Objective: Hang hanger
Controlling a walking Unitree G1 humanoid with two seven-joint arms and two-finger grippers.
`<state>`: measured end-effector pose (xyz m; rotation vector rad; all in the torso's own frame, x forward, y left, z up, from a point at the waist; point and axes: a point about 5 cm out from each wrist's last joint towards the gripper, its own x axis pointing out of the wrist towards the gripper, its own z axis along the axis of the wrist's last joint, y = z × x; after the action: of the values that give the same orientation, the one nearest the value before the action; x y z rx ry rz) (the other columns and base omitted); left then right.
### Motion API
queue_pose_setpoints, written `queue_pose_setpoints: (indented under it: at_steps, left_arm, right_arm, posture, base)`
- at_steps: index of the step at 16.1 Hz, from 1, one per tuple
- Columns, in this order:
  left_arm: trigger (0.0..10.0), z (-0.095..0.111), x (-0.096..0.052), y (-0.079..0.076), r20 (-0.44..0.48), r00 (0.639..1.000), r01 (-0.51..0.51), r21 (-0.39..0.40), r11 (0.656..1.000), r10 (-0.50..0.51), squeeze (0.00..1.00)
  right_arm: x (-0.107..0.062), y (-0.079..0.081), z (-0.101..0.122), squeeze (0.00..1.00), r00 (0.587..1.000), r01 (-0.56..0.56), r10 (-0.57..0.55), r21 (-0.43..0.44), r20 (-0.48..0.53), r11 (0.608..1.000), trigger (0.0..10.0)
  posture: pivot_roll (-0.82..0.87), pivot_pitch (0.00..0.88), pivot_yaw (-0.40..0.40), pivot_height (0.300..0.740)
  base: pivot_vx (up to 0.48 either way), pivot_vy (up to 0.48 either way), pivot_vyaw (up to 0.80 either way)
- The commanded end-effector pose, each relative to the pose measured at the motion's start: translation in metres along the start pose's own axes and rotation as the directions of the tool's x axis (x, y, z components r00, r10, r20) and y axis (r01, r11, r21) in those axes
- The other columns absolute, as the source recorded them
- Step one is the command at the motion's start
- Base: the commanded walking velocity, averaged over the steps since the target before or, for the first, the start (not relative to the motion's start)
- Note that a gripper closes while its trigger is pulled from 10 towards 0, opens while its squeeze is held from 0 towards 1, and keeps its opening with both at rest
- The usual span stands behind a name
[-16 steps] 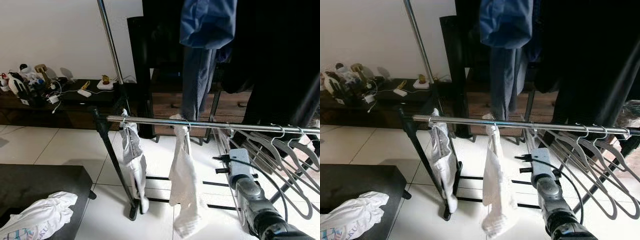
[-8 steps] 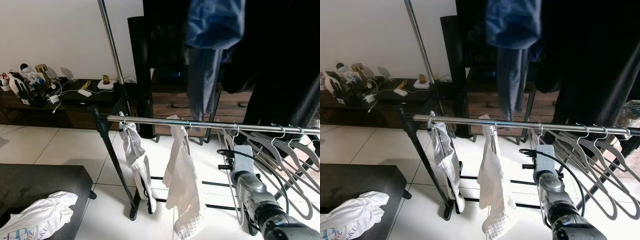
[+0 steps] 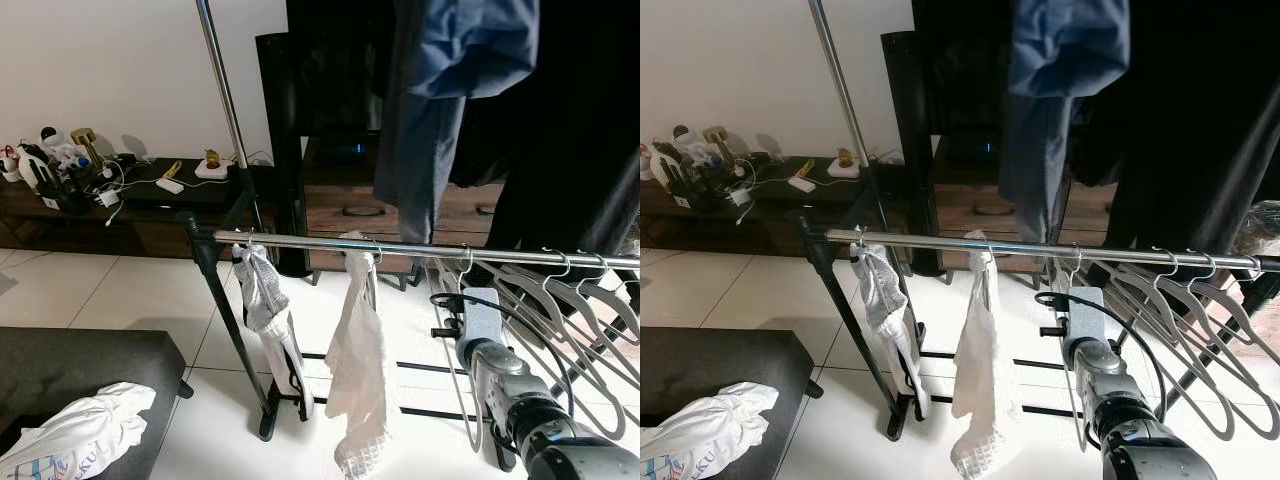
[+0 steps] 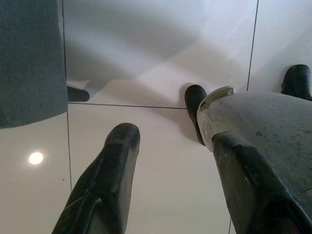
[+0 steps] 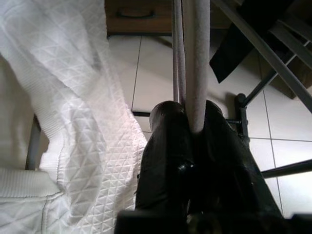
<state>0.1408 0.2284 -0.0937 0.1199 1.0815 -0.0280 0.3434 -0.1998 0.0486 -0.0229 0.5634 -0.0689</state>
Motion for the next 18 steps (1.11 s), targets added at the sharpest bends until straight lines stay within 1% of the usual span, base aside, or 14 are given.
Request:
queue_pose_setpoints:
  at_steps: [1,3,4,5,10,12,13,14,15,16,17,18]
  left_arm:
    - [10.0,-0.007,-0.001,0.001,-0.029,1.0,-0.002,0.005,1.0,0.002,0.0]
    - [10.0,-0.007,-0.001,0.001,-0.029,1.0,-0.001,0.005,1.0,0.001,0.0]
    - [10.0,-0.007,-0.001,0.002,-0.029,1.0,-0.001,0.005,1.0,0.001,0.0]
    - [10.0,-0.008,-0.001,0.002,-0.03,1.0,-0.001,0.005,1.0,0.001,0.0]
    - [10.0,-0.008,-0.002,0.002,-0.033,0.999,0.001,0.009,1.0,-0.001,0.0]
    - [10.0,-0.008,-0.002,0.002,-0.032,0.999,0.002,0.009,1.0,-0.002,0.0]
    - [10.0,-0.008,-0.002,0.002,-0.033,0.999,0.003,0.01,1.0,-0.003,0.0]
    - [10.0,-0.008,-0.002,0.002,-0.033,0.999,0.003,0.01,1.0,-0.003,0.0]
    - [10.0,-0.009,-0.002,0.002,-0.033,0.999,0.003,0.01,1.0,-0.003,0.0]
    - [10.0,-0.009,-0.002,0.002,-0.033,0.999,0.004,0.009,1.0,-0.003,0.0]
    - [10.0,-0.009,-0.002,0.002,-0.033,0.999,0.004,0.008,1.0,-0.004,0.0]
    - [10.0,-0.01,-0.002,0.001,-0.035,0.999,0.007,0.008,1.0,-0.006,0.0]
  right_arm:
    - [-0.001,0.004,-0.019,0.0,0.995,-0.018,0.017,-0.009,-0.099,1.0,10.0]
    - [-0.002,0.007,-0.029,0.0,0.989,-0.035,0.033,-0.009,-0.144,0.999,10.0]
    - [-0.002,0.008,-0.029,0.53,0.989,-0.039,0.038,-0.006,-0.142,0.999,10.0]
    - [-0.002,0.009,-0.03,1.0,0.989,-0.045,0.045,-0.003,-0.142,0.999,10.0]
    - [-0.002,0.01,-0.032,1.0,0.991,-0.044,0.042,-0.007,-0.131,0.999,10.0]
    - [-0.002,0.009,-0.028,1.0,0.995,-0.039,0.038,-0.011,-0.089,0.999,10.0]
    - [-0.002,0.008,-0.023,1.0,0.998,-0.034,0.033,-0.022,-0.046,0.999,10.0]
    - [-0.002,0.009,-0.016,0.77,0.999,-0.035,0.035,-0.032,0.011,0.999,10.0]
    - [-0.002,0.009,-0.013,0.23,0.998,-0.041,0.042,-0.027,0.04,0.999,10.0]
    - [-0.002,0.009,-0.012,0.0,0.997,-0.044,0.045,-0.021,0.062,0.999,10.0]
    - [-0.003,0.008,-0.013,0.0,0.995,-0.047,0.049,-0.019,0.087,0.999,10.0]
    - [-0.008,0.004,-0.019,0.0,0.986,-0.042,0.043,-0.008,0.16,0.999,10.0]
  posture:
    - [-0.01,0.063,0.004,0.74]
    - [0.0,0.065,0.003,0.74]
    - [0.0,0.065,0.004,0.74]
    - [0.0,0.066,0.004,0.74]
    - [-0.01,0.07,0.005,0.74]
    - [-0.01,0.07,0.005,0.74]
    - [-0.01,0.07,0.005,0.74]
    - [-0.01,0.072,0.005,0.74]
    - [-0.01,0.072,0.005,0.74]
    - [-0.01,0.073,0.002,0.74]
    - [-0.01,0.076,0.001,0.74]
    - [-0.01,0.078,-0.001,0.74]
  base:
    - [0.0,0.0,0.0]
    - [0.0,0.0,0.0]
    - [0.0,0.0,0.0]
    - [0.0,0.0,0.0]
    - [0.0,0.0,0.0]
    - [0.0,0.0,0.0]
    - [0.0,0.0,0.0]
    - [0.0,0.0,0.0]
    - [0.0,0.0,0.0]
    - [0.0,0.0,0.0]
    - [0.0,0.0,0.0]
    - [0.0,0.0,0.0]
